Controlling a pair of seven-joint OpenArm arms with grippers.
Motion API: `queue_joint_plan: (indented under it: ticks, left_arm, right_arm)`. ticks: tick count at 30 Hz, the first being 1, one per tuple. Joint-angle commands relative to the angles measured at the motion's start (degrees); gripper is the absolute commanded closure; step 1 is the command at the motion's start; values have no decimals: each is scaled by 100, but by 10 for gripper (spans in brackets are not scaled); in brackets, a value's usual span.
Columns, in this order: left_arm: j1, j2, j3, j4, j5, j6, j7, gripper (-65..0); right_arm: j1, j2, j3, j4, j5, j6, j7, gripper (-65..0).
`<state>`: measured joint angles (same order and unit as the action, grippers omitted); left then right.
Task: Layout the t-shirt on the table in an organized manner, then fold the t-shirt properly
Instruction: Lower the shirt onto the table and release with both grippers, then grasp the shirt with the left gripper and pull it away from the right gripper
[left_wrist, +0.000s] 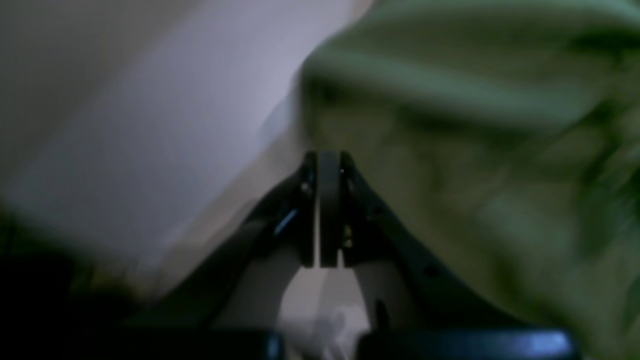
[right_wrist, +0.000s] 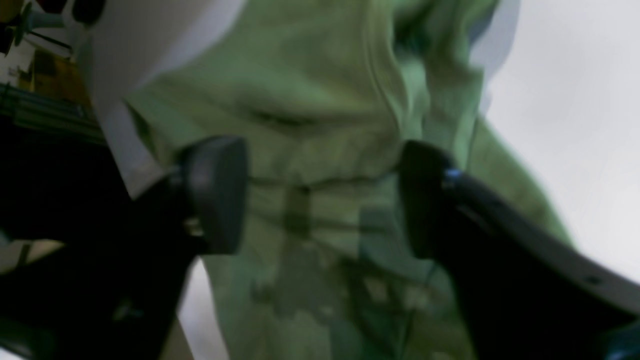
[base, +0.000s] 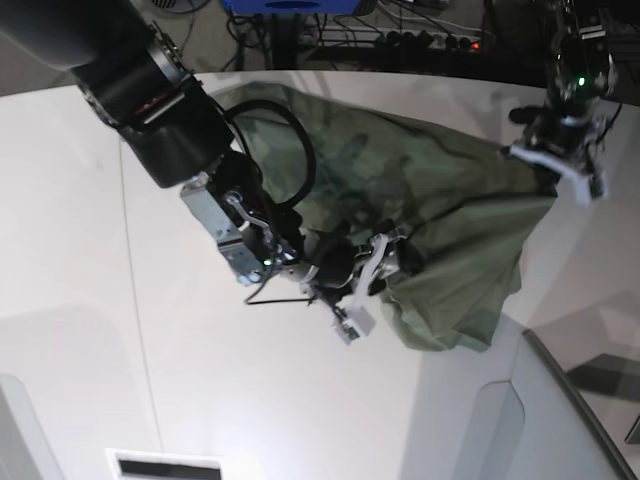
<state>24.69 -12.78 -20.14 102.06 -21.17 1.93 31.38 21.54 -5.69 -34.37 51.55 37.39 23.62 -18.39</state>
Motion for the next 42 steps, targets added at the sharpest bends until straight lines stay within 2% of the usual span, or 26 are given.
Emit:
queue_joint_plan:
  ticks: [1,2,4,6,8,9,10,13,16,18,23,27,28,34,38,42]
  left_arm:
    - [-161,-151,234,102,-24,-4,-144,0]
    - [-398,-265,586,102,-24,-4,-144,0]
    - [-838,-468,1201,-4,3,-4,-144,0]
    - [-1453,-608,1948,-259,328,4,-135,0]
    - [-1937,-599,2555,-514,829,13,-135,0]
    - [-2078,-573,2766,-584,1005,22,-135,-39]
    - [-2174,-511,2915,-646,1137,22,-135,-112]
    - [-2306,-160,2968,-830,1383,22,-135,-286]
    - [-2456,113,2986,-1138,1436,22,-135,-393]
    - [-2491,236,2986,-1384,1427,22,-135,-433]
    - [-2675,385,3003,-1639,1436,40,-135,-441]
    - [-2825,385,3047,-1683,1436,708,-135,-441]
    - [-2860,385,3047,-1745,1436,743,-135,-441]
    - [-3097,412,3047,-2228,1436,743,-135,-441]
    - [-3273,394,3548,-2448,1436,743,-135,-441]
    - [-3291,456,3601,-2457,1436,760,-135,-439]
  right_arm:
    - [22,117,30,353,81,78,94,-351]
    - [-154,240,30,643,81,60,94,-336]
    - [-462,459,110,1126,81,-283,94,-348]
    - [-866,697,241,1540,81,-775,94,-414]
    - [-1209,1005,400,1926,81,-1091,94,-480]
    - [-1332,1128,452,2076,81,-1126,94,-486]
    - [-1446,1251,496,2199,81,-1126,94,-485]
    - [-1763,1497,690,2445,81,-1144,94,-480]
    - [-1991,1585,971,2489,81,-1144,85,-480]
    - [-2106,1594,1094,2489,81,-1144,85,-480]
    - [-2229,1594,1138,2463,81,-1144,85,-479]
    - [-2238,1594,1121,2454,81,-1144,85,-479]
    - [-2238,1594,1129,2454,81,-1144,85,-479]
    - [-2238,1594,1138,2454,81,-1144,85,-479]
    - [-2238,1594,1138,2454,81,-1144,85,-479]
    - [-2238,1594,1138,2454,81,-1126,85,-479]
